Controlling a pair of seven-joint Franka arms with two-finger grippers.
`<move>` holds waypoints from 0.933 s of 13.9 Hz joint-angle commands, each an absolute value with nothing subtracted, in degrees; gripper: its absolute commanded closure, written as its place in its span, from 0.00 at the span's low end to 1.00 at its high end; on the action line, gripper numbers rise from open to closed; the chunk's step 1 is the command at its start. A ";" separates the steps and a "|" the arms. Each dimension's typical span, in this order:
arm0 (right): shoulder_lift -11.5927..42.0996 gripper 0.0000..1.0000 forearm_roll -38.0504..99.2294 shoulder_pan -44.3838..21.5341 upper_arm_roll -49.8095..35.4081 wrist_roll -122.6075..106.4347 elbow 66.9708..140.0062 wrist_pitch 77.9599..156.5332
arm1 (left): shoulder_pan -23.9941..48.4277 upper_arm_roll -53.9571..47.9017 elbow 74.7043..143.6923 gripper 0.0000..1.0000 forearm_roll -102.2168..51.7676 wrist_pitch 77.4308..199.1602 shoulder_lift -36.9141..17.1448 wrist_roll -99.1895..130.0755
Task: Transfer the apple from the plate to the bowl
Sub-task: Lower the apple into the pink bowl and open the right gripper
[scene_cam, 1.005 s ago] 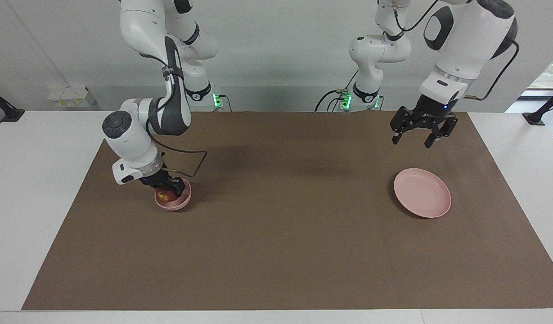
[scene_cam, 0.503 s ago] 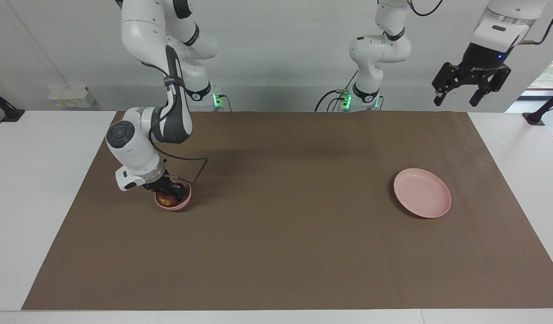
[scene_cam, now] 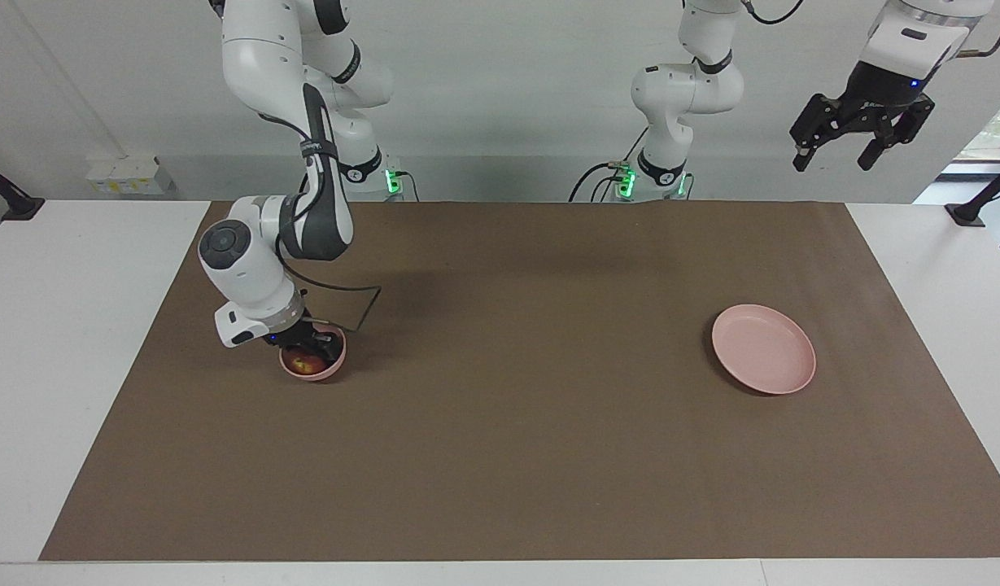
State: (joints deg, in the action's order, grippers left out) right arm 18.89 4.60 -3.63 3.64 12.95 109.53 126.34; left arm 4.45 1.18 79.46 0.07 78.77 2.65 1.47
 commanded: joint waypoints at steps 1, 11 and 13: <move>19.25 0.00 4.31 -3.52 3.43 13.62 109.07 127.27 | 5.19 1.06 77.34 0.00 1.23 76.03 1.49 1.06; 11.27 0.00 1.94 -4.05 3.60 10.65 103.27 116.03 | 5.80 0.79 78.57 0.00 0.70 76.11 1.67 0.09; 7.84 0.00 1.85 -3.60 3.69 7.92 103.27 112.34 | 5.71 0.79 78.66 0.00 0.62 76.55 1.67 0.00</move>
State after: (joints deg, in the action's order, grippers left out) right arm 11.43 3.12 -4.36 3.79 10.87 102.48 115.29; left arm 5.06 0.43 79.29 0.06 77.60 1.45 0.65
